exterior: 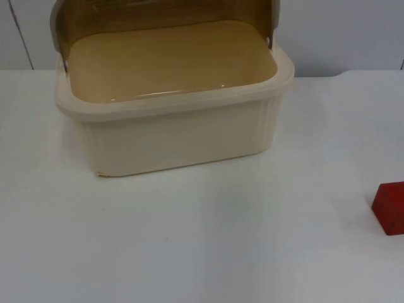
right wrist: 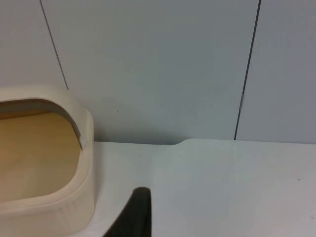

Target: Open the box lid with the left hand, place the block into the box with the right hand, then close the box lid with the left hand.

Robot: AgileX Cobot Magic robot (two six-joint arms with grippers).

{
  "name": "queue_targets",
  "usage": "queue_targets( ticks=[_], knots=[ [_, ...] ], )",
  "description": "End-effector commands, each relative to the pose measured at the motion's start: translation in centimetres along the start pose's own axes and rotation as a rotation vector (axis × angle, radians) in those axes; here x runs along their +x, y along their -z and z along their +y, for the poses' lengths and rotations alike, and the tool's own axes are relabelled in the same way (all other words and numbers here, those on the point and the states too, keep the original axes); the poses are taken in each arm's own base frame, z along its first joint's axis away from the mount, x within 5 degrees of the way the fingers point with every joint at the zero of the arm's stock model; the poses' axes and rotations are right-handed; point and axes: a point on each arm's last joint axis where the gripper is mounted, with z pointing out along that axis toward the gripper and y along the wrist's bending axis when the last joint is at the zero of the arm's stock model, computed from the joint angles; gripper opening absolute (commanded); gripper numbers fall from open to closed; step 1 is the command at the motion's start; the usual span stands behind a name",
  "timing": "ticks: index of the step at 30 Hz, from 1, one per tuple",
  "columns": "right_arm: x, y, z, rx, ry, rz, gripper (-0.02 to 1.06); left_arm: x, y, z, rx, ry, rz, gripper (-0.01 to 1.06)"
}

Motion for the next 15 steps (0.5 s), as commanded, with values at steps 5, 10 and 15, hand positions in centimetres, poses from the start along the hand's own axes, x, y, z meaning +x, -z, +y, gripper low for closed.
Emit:
queue_targets(
  ticks=[5, 10, 15],
  knots=[
    [-0.24, 0.24, 0.11, -0.011, -0.017, -0.018, 0.93, -0.09, 0.16, 0.02, 0.007, -0.029, -0.007, 0.00],
    [-0.03, 0.30, 0.11, -0.011, -0.021, 0.005, 0.93, -0.75, 0.17, 0.25, -0.011, -0.121, -0.077, 0.00],
    [0.06, 0.31, 0.12, -0.011, -0.021, 0.014, 0.93, -0.80, 0.11, 0.16, 0.000, -0.061, -0.085, 0.00]
  ],
)
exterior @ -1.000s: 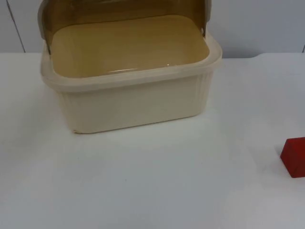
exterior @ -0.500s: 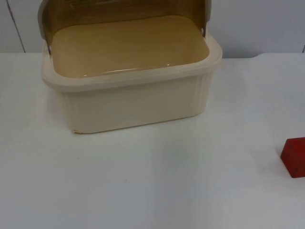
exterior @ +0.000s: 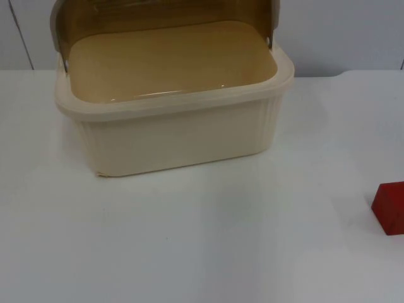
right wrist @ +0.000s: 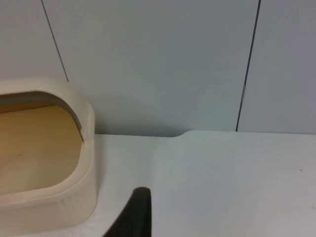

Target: Open the box lid with the left hand, place the block into the box with the right hand, then close the box lid with the left hand.

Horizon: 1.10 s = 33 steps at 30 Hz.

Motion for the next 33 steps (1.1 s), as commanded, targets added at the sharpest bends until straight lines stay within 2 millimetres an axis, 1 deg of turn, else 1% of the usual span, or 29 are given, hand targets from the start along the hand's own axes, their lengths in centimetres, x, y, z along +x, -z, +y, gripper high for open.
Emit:
queue_targets(
  ticks=[1, 3, 5, 6, 7, 8, 9, 10, 11, 12, 14, 18, 23, 24, 25, 26, 28, 29, 33],
  knots=[
    [-0.2, 0.3, 0.1, -0.006, -0.008, -0.012, 0.93, -0.2, 0.1, -0.1, 0.011, 0.028, -0.025, 0.03],
    [-0.2, 0.3, 0.1, -0.006, -0.008, -0.012, 0.93, -0.5, 0.1, -0.2, 0.027, 0.043, -0.050, 0.14],
    [-0.2, 0.3, 0.1, -0.006, -0.008, -0.012, 0.93, -0.7, 0.1, -0.3, 0.036, 0.055, -0.070, 0.37],
    [-0.2, 0.3, 0.1, -0.006, -0.008, -0.012, 0.93, -0.7, 0.1, -0.3, 0.036, 0.055, -0.070, 0.37],
    [-0.2, 0.3, 0.1, -0.006, -0.008, -0.012, 0.93, -0.7, 0.1, -0.3, 0.038, 0.074, -0.075, 0.48],
    [-0.2, 0.3, 0.1, -0.006, -0.008, -0.012, 0.93, -0.7, 0.1, -0.3, 0.040, 0.082, -0.078, 0.69],
    [-0.2, 0.3, 0.1, -0.006, -0.008, -0.012, 0.93, -0.8, 0.1, -0.3, 0.041, 0.082, -0.081, 0.81],
    [-0.2, 0.3, 0.1, -0.006, -0.008, -0.012, 0.93, -0.8, 0.1, -0.3, 0.042, 0.080, -0.084, 0.89],
    [-0.2, 0.3, 0.1, -0.006, -0.008, -0.012, 0.93, -0.8, 0.1, -0.3, 0.042, 0.080, -0.084, 0.89],
    [-0.2, 0.3, 0.1, -0.006, -0.006, -0.013, 0.93, -0.8, 0.1, -0.3, 0.040, 0.073, -0.085, 0.97],
    [-0.2, 0.3, 0.1, -0.006, -0.004, -0.018, 0.93, -0.8, 0.1, -0.3, 0.038, 0.071, -0.084, 1.05],
    [-0.3, 0.3, 0.1, -0.004, -0.002, -0.022, 0.93, -0.8, 0.4, -0.2, 0.036, 0.090, -0.080, 1.05],
    [-0.3, 0.3, 0.1, -0.004, -0.002, -0.022, 0.93, -1.5, 1.7, -0.1, 0.042, 0.120, -0.124, 1.05],
    [-0.3, 0.3, 0.1, -0.004, -0.002, -0.022, 0.93, -1.5, 1.7, -0.1, 0.042, 0.120, -0.124, 1.05],
    [-0.3, 0.3, 0.1, -0.004, -0.002, -0.022, 0.93, -1.5, 2.2, 0.1, 0.037, 0.121, -0.123, 1.05],
    [-0.2, 0.3, 0.1, -0.004, -0.002, -0.020, 0.93, -1.6, 3.2, 0.3, 0.021, 0.119, -0.117, 1.05],
    [-0.2, 0.3, 0.1, -0.004, -0.002, -0.020, 0.93, -1.7, 4.5, 0.7, 0.004, 0.118, -0.114, 1.05],
    [-0.2, 0.3, 0.1, -0.004, -0.002, -0.020, 0.93, -1.7, 4.5, 0.7, 0.004, 0.118, -0.114, 1.05],
    [-0.2, 0.3, 0.1, -0.007, -0.009, -0.020, 0.93, -2.0, 7.2, 1.4, -0.031, 0.103, -0.138, 1.05]
  ],
)
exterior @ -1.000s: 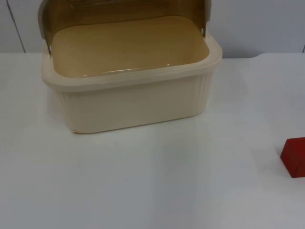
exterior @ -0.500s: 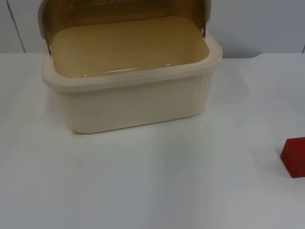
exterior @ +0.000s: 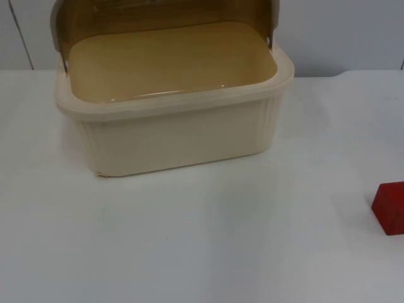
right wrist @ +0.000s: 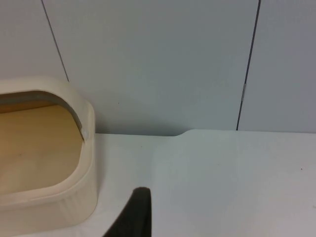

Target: Open the box lid with the left hand, place the block into the box with the right hand, then close the box lid with the left hand.

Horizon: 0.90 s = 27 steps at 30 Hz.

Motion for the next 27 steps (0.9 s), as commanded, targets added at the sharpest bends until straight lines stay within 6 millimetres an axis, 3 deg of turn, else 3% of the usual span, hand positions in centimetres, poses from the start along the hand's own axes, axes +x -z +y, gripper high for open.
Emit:
queue_targets(
  ticks=[1, 6, 13, 20, 24, 25, 27],
  knots=[
    [-0.3, 0.3, 0.1, -0.007, -0.005, -0.022, 0.93, -0.3, 1.2, 0.3, -0.015, 0.001, -0.011, 1.05],
    [-0.3, 0.3, 0.1, -0.007, -0.005, -0.022, 0.93, -0.5, 4.5, 1.0, -0.032, 0.059, 0.000, 1.05],
    [0.1, -1.1, 0.0, 0.002, 0.004, 0.019, 0.93, -0.4, 6.0, 0.8, 0.011, 0.063, 0.019, 1.05],
    [0.5, -5.9, 0.2, -0.016, -0.023, 0.125, 0.93, -0.2, 5.9, 0.6, 0.037, 0.074, 0.036, 1.05],
    [2.0, -10.0, 0.9, -0.086, -0.059, 0.253, 0.93, -0.2, 5.9, 0.7, 0.029, 0.067, 0.046, 1.05],
    [2.0, -10.0, 0.9, -0.086, -0.059, 0.253, 0.93, -0.2, 5.9, 0.7, 0.029, 0.067, 0.046, 1.05],
    [3.7, -12.0, 1.2, -0.116, -0.081, 0.322, 0.93, -0.1, 5.9, 0.7, 0.028, 0.068, 0.052, 1.05]
  ],
)
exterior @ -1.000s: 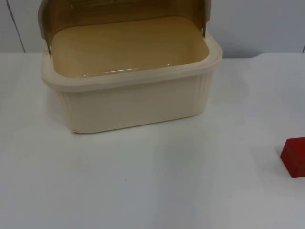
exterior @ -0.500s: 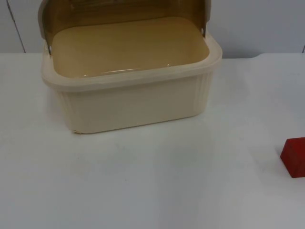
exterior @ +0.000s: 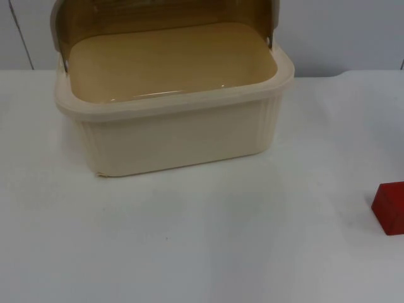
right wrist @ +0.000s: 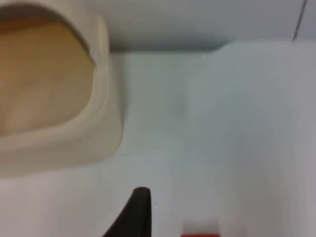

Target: Open the box lid with the left hand, place the block into the box with the right hand, then close the box lid with the left hand.

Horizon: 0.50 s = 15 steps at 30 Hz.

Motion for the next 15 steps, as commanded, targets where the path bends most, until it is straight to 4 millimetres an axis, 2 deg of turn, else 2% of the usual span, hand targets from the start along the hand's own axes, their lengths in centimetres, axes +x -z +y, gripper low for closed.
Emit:
queue_targets(
  ticks=[1, 3, 4, 7, 9, 12, 15],
  knots=[
    [0.9, -1.8, 0.1, -0.023, -0.010, 0.041, 0.93, 0.0, 0.2, 0.0, 0.004, 0.007, -0.001, 1.05],
    [2.9, -4.4, -0.4, -0.013, -0.036, 0.117, 0.93, 0.0, 0.2, 0.0, 0.003, 0.007, 0.003, 1.05],
    [2.9, -4.4, -0.4, -0.013, -0.036, 0.117, 0.93, 0.0, 0.2, 0.0, 0.003, 0.007, 0.003, 1.05],
    [5.9, -7.3, -1.2, 0.013, -0.057, 0.190, 0.93, 0.1, 0.2, 0.0, -0.002, 0.007, 0.016, 1.05],
    [7.6, -8.6, -1.5, 0.026, -0.073, 0.225, 0.93, 0.2, 0.2, 0.1, -0.008, 0.005, 0.030, 1.05],
    [8.7, -9.3, -1.5, 0.030, -0.060, 0.251, 0.93, 0.4, 0.1, 0.1, -0.012, 0.005, 0.043, 1.05],
    [9.3, -10.2, 0.2, -0.012, 0.005, 0.251, 0.93, 0.4, 0.1, 0.2, -0.014, 0.001, 0.046, 1.05]
  ],
)
